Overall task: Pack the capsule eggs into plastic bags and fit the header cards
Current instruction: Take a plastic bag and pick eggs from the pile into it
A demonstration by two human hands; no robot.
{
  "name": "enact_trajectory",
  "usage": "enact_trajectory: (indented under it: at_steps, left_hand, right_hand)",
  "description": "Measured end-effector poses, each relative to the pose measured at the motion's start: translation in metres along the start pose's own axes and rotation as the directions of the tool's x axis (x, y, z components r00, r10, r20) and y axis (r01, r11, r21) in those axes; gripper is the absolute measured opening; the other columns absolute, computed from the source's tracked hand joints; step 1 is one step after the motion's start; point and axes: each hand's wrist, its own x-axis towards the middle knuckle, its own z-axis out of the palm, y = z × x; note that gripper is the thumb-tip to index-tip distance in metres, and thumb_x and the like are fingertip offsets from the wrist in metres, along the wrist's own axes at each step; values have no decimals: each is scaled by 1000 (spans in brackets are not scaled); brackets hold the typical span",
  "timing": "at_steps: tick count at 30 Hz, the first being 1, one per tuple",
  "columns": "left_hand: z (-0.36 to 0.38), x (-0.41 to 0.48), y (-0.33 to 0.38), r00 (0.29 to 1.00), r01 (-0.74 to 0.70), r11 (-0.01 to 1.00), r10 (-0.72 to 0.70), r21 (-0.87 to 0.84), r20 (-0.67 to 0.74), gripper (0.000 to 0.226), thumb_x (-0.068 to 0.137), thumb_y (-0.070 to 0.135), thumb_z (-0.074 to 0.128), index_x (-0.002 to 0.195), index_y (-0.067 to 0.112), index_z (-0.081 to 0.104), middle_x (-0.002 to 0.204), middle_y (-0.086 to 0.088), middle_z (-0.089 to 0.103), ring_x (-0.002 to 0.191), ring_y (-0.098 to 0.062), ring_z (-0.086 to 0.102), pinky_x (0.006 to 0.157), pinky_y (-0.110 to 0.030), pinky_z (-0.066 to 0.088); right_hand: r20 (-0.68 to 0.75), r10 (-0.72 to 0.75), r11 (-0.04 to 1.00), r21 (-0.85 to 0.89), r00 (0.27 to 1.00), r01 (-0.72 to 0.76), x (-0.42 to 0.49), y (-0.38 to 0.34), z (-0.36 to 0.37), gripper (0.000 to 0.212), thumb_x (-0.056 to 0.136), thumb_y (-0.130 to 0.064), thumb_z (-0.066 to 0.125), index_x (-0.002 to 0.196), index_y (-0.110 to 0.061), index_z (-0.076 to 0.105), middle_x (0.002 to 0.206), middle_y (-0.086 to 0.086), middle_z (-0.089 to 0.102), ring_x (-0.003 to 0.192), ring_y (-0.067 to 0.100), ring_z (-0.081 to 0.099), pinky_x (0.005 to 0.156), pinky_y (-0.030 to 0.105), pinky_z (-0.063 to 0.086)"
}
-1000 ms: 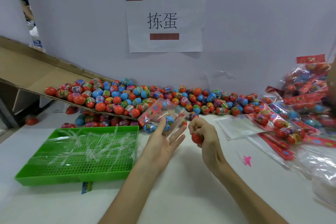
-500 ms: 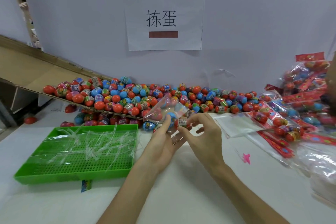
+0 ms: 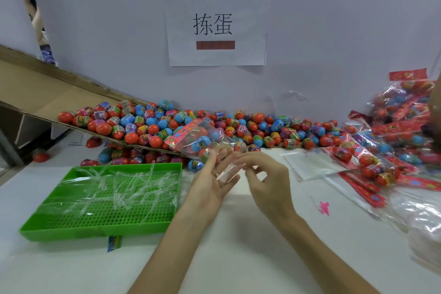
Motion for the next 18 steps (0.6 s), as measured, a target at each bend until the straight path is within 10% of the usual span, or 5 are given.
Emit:
enact_trajectory:
  at_steps: [5, 11, 18]
  left_hand:
    - [2, -3, 2, 999, 15, 999, -17, -33, -48, 44, 105, 47, 51, 132, 16, 64, 123, -1, 76, 104, -20, 77, 86, -35, 57]
    - [3, -5, 3, 997, 24, 999, -27, -47, -71, 36, 104, 46, 53, 123, 18, 66, 115, -1, 78, 101, -22, 77, 84, -35, 57]
    - [3, -5, 5, 996, 17, 997, -23, -69, -88, 39, 104, 44, 54, 129, 16, 66, 118, -3, 77, 99, -22, 78, 82, -35, 58]
  right_hand:
    - [25, 374, 899, -257, 927, -356, 42, 38, -19, 56, 88, -36, 77, 138, -33, 52, 133, -11, 46, 95, 6, 65, 84, 25, 56]
    - [162, 531, 678, -671, 831, -302, 87, 85, -5, 85, 90, -62, 59, 158, -28, 22, 160, 9, 26, 130, 33, 52, 95, 45, 51]
    - [189, 413, 604, -789, 891, -113, 85, 111, 13, 24, 95, -38, 53, 113, -22, 53, 117, 3, 52, 88, 23, 53, 65, 33, 41]
